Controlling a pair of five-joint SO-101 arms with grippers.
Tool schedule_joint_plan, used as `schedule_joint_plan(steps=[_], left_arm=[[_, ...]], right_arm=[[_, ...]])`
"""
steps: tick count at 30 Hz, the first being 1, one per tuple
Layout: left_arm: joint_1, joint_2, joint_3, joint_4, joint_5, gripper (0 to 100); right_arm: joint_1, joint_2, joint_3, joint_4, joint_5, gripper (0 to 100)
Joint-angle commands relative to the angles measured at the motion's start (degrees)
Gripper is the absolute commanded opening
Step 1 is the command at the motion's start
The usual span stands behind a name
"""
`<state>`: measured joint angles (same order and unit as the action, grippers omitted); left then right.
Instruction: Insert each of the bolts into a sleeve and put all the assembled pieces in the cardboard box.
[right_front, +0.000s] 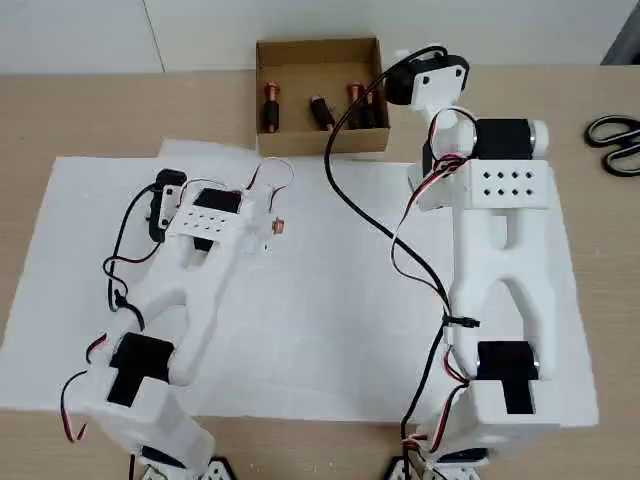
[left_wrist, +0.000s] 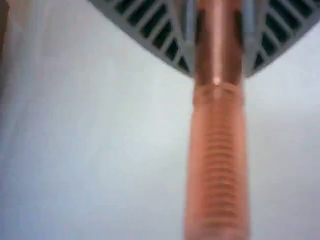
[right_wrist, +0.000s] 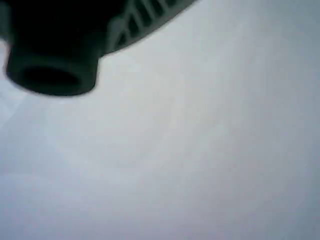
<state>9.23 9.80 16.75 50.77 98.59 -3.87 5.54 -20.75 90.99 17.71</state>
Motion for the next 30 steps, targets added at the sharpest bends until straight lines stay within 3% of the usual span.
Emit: schedule_joint_plan(steps=[1, 6, 11, 13, 24, 30], left_arm=[[0.0, -0.5, -0.5, -1.1, 0.3, 1], [0.0, -0.5, -0.6, -0.9, -0.5, 1], [1.4, -0.5, -0.3, -0.2, -13.2, 1], [2.2, -0.5, -0.4, 0.2, -14.4, 2], [7.5, -0.5, 1.3, 0.1, -14.5, 34], [7.4, -0.8, 1.3, 0.1, -14.6, 39]], right_arm=[[-0.1, -0.6, -3.2, 0.1, -0.7, 0.3], [-0.1, -0.5, -3.2, 0.0, -0.7, 0.3], [-0.1, -0.3, -3.2, -0.1, -0.7, 0.3], [-0.1, -0.3, -3.2, -0.1, -0.7, 0.3], [-0.1, -0.2, -3.2, -0.1, -0.7, 0.3], [0.0, -0.2, -3.2, -0.2, -0.7, 0.3]])
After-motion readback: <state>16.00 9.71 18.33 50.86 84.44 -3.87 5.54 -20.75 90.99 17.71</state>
